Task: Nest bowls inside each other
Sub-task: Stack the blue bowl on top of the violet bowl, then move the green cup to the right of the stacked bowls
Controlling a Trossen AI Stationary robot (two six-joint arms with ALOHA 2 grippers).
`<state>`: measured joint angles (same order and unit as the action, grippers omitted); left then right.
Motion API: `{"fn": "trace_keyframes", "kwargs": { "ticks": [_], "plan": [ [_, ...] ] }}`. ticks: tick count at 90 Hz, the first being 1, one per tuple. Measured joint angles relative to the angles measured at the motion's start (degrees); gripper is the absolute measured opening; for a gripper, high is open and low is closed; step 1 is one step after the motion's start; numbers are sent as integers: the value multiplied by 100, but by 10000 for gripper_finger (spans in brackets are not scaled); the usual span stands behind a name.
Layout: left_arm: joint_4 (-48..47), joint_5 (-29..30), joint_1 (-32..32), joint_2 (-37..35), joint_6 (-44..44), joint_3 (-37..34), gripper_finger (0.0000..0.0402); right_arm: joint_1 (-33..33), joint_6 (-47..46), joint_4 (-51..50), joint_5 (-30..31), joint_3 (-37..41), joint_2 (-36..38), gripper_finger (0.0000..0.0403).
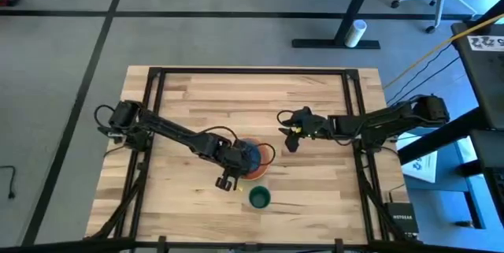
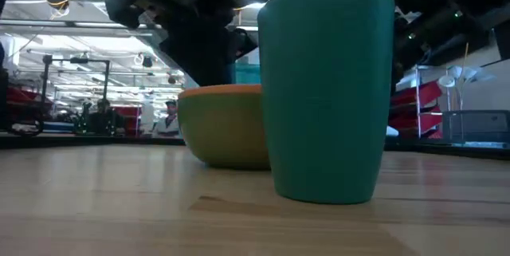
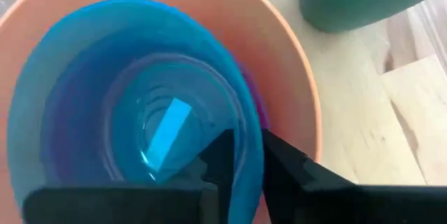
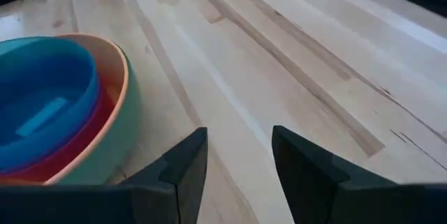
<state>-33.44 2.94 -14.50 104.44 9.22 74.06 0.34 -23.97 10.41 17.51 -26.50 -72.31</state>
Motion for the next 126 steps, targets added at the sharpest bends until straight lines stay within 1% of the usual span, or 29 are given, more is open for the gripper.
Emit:
{"fn": "trace_keyframes", "kwargs": {
  "ticks": [55,75,89,104,112,118,126],
  "plan": [
    [-29,-2,-13,-232,-196,-2,158,0,0,-40,-11,0,2,147],
    [-202,0,-13,-378,-311,-4,180,1,-11,-38,-76,0,2,147],
    [-602,67,-13,-682,-570,-4,182,0,-179,0,-465,0,4,147],
    [-771,139,-13,-1044,-755,-98,182,7,-425,171,-1175,0,4,147],
    [-736,453,-13,-1260,-790,-304,182,103,-448,465,-1512,0,4,147],
    [-724,744,-11,-1471,-853,-520,182,283,-437,752,-1564,-11,4,147],
    [-491,979,48,-1827,-905,-892,182,590,-420,743,-1566,-190,4,147]
  ]
}}
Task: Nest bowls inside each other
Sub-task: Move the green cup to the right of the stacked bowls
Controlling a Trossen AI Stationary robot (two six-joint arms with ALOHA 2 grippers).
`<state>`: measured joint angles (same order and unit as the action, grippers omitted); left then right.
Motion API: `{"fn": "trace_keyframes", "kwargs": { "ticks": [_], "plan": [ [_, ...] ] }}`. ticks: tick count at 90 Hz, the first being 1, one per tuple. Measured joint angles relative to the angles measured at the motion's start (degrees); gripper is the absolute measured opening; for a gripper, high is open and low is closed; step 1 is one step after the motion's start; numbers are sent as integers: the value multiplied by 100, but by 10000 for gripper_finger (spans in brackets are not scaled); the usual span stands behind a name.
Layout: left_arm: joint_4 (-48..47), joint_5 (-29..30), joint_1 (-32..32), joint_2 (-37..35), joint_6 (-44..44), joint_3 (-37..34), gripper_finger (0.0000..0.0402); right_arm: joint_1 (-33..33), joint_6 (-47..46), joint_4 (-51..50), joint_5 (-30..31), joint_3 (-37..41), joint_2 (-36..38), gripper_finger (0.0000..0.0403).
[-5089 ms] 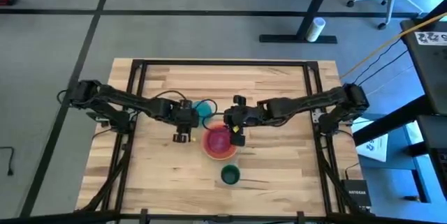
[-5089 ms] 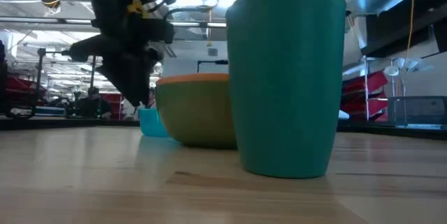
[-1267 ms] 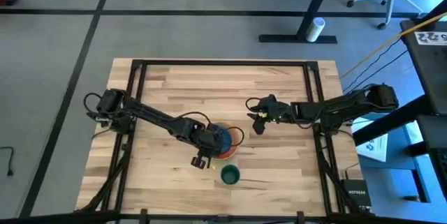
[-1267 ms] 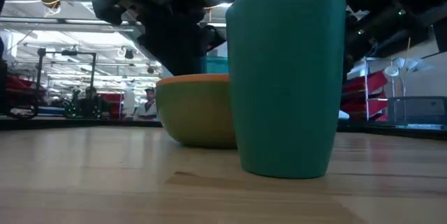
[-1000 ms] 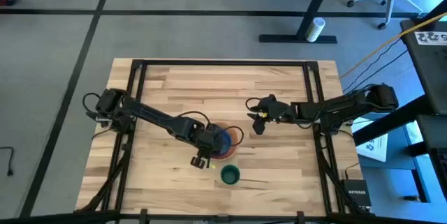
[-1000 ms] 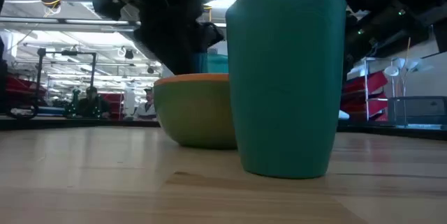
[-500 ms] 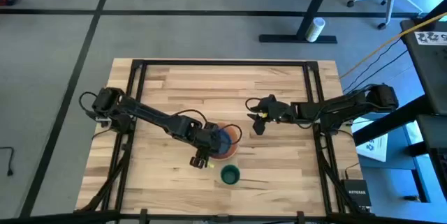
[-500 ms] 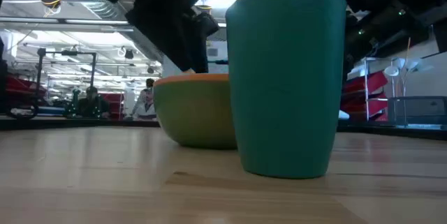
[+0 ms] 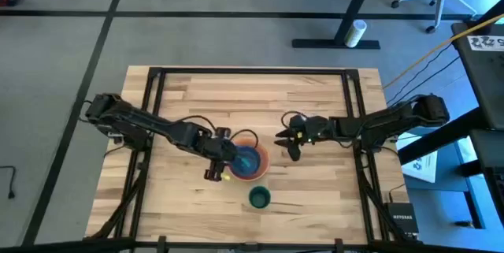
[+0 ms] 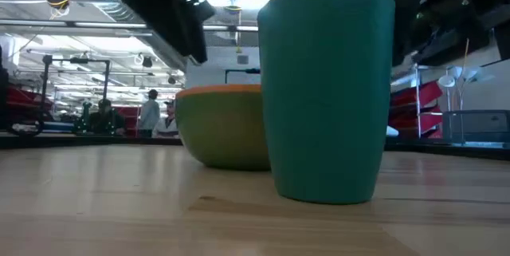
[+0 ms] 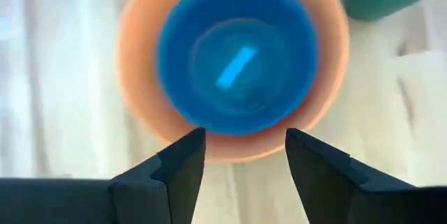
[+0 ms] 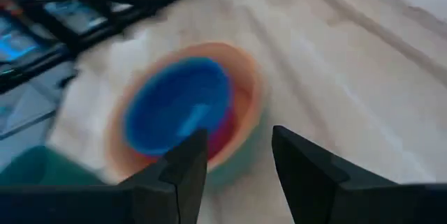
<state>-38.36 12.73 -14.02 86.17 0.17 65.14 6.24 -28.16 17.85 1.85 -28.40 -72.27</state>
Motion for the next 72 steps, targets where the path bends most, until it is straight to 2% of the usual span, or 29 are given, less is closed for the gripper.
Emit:
{"fn": "trace_keyframes", "kwargs": {
  "ticks": [12,28,40,61,72],
  "plan": [
    [743,65,151,-634,-44,-709,182,472,9,-539,45,-445,2,147],
    [1595,168,431,-1404,-161,-1639,182,1214,-24,-1871,701,-1275,-6,147],
    [1981,212,668,-1761,-296,-2141,182,1655,-212,-2479,1019,-1842,-235,147],
    [2148,239,1009,-1919,-317,-2354,182,2024,-323,-3459,1105,-3057,-1272,141],
    [2136,252,1145,-1919,-317,-2356,182,2081,-199,-4097,942,-3756,-1861,126]
  ]
}}
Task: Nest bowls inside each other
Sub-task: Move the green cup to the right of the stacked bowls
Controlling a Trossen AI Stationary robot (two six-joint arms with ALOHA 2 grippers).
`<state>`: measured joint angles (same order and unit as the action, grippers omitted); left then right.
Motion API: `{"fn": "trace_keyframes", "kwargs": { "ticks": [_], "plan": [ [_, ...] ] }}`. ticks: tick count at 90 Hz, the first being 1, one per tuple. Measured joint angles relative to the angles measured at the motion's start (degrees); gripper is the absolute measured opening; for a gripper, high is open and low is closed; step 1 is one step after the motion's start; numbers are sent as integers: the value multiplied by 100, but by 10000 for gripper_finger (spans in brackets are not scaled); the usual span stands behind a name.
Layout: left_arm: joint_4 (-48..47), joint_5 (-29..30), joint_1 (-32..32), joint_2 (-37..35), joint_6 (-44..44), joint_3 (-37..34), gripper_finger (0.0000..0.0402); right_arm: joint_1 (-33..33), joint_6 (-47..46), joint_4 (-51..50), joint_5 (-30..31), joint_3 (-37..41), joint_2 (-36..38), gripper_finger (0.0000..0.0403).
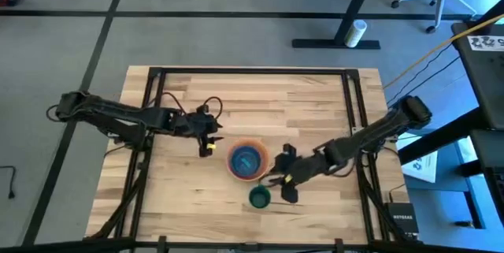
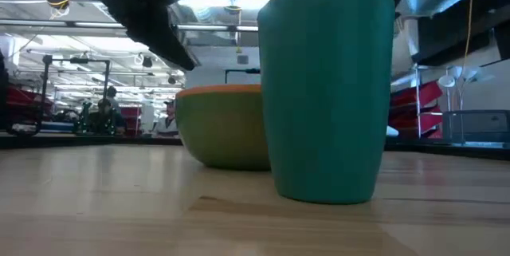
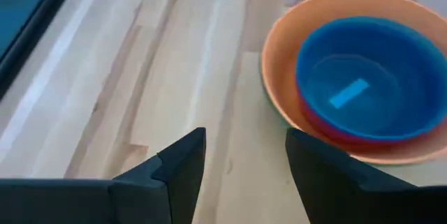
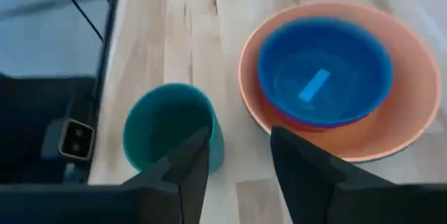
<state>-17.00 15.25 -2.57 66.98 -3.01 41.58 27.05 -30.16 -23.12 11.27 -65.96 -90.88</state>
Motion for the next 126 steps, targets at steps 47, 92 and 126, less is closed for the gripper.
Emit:
{"fn": "trace_keyframes", "kwargs": {
  "ticks": [47,92,126],
  "plan": [
    [-48,0,160,0,4,0,182,-2,14,-974,-684,-990,-1034,111],
    [-46,-3,147,0,0,1,182,-21,60,-682,-601,-983,-1484,111],
    [-48,-2,147,0,0,2,182,-44,331,-714,-175,-983,-1485,8]
  ]
}}
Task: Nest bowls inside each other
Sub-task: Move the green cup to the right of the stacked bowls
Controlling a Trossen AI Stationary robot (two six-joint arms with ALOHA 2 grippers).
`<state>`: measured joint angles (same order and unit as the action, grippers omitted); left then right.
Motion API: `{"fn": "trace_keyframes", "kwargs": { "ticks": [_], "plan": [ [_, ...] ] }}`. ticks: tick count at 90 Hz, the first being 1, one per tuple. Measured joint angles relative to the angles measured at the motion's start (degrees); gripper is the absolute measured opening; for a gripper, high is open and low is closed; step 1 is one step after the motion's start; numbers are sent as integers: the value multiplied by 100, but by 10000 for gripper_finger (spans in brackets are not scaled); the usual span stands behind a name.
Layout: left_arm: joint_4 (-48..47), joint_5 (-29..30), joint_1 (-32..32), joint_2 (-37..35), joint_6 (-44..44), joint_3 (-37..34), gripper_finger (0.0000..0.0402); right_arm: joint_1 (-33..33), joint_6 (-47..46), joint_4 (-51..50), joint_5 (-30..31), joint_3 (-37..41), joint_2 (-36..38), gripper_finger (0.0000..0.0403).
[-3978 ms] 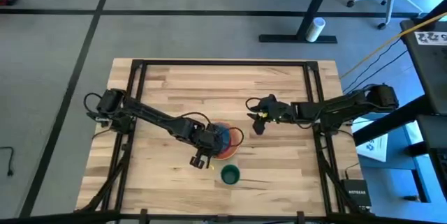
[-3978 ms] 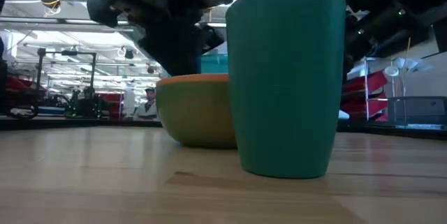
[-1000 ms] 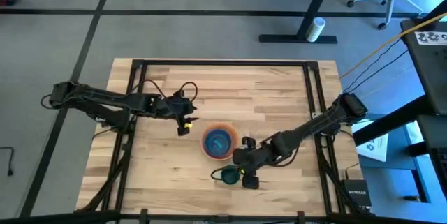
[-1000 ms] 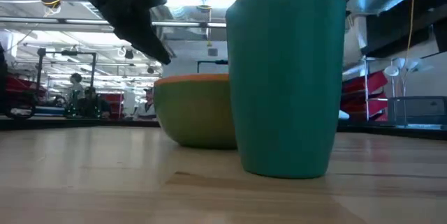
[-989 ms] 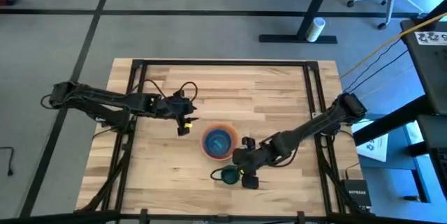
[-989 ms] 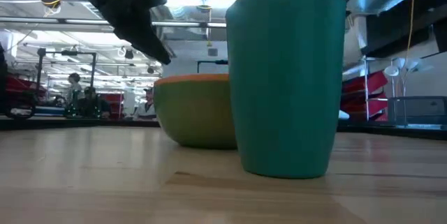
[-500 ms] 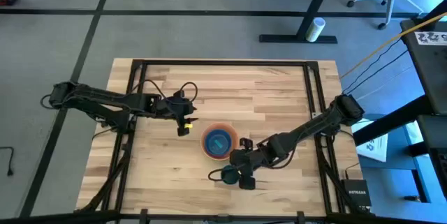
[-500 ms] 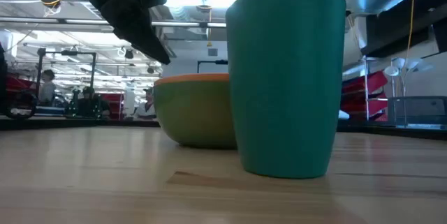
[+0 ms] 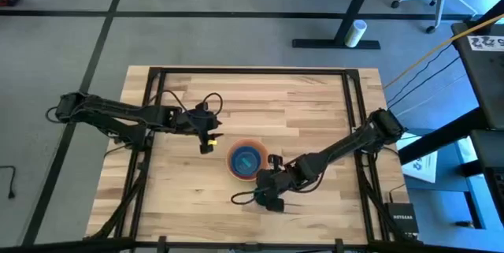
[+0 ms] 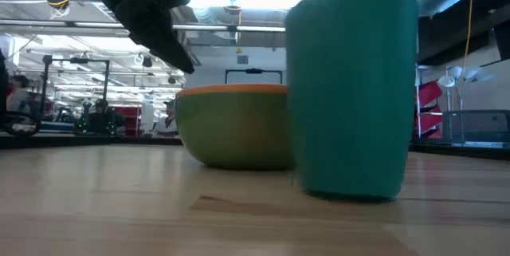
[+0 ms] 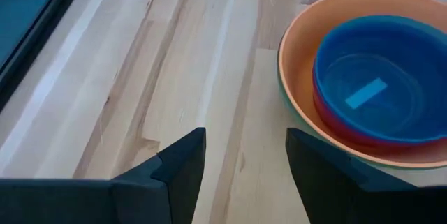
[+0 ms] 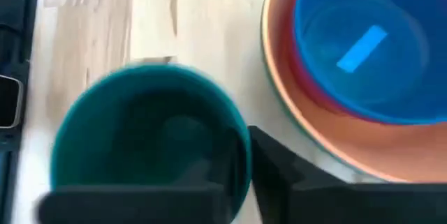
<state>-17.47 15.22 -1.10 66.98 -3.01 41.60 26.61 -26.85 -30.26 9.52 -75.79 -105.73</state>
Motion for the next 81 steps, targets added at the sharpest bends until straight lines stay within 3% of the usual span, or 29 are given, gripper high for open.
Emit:
{"fn": "trace_keyframes", "kwargs": {
  "ticks": [45,81],
  "plan": [
    [-38,-2,-2,0,-13,0,182,-154,-122,-1757,349,0,576,0],
    [-242,-9,-2,0,-89,0,182,-892,345,-1882,422,354,728,0]
  ]
}}
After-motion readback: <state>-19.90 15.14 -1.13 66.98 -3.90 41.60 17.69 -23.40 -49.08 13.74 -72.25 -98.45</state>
